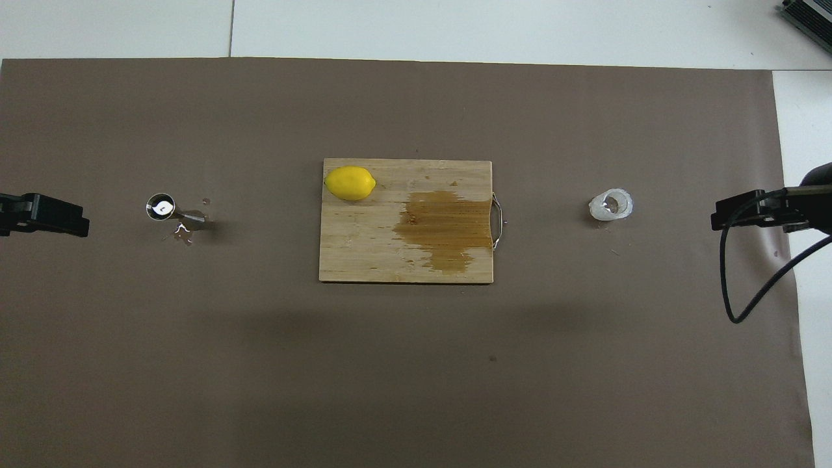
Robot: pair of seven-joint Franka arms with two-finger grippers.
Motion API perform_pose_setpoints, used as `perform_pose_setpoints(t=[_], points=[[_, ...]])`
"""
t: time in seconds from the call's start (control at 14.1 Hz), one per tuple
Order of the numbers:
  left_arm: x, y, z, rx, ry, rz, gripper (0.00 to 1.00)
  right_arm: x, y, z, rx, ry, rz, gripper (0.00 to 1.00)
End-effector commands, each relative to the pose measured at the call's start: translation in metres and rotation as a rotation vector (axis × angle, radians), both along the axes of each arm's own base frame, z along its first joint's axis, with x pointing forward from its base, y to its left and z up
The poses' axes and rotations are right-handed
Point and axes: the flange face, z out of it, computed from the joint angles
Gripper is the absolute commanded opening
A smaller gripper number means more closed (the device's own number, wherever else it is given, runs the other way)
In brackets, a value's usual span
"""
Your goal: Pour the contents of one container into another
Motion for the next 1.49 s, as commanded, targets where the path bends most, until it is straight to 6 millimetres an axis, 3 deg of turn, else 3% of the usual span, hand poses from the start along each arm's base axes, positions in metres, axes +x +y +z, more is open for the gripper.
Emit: perform_pose_setpoints(t=[0.0,0.28,0.5,0.78,1.14,1.42], points=[[-0.024,0.02,-0.024,-0.012,-0.029,0.051,1.0,-0.006,-0.002,0.004,0.02,0.002,0.012,1.0],[-0.012,0.024,-0.065,-0.018,0.036,0.185,1.0,-0.006,-0.002,0.004,0.022,0.002,0.012,1.0],[0.009,0.038,-0.099,-0.102,0.099,0.538,1.0,-0.006,-0.002,0.003,0.022,0.004,0.011,1.0],[0.023,0.064,-0.127,-0.211,0.16,0.891,1.0,-0.006,-0.002,0.004,0.022,0.002,0.009,1.0],[0.017,0.083,-0.15,-0.359,0.227,1.33,1.0,-0.006,-0.002,0.003,0.022,0.004,0.011,1.0],[0.005,0.083,-0.16,-0.368,0.235,1.413,1.0,-0.006,-0.002,0.004,0.022,0.002,0.009,1.0]])
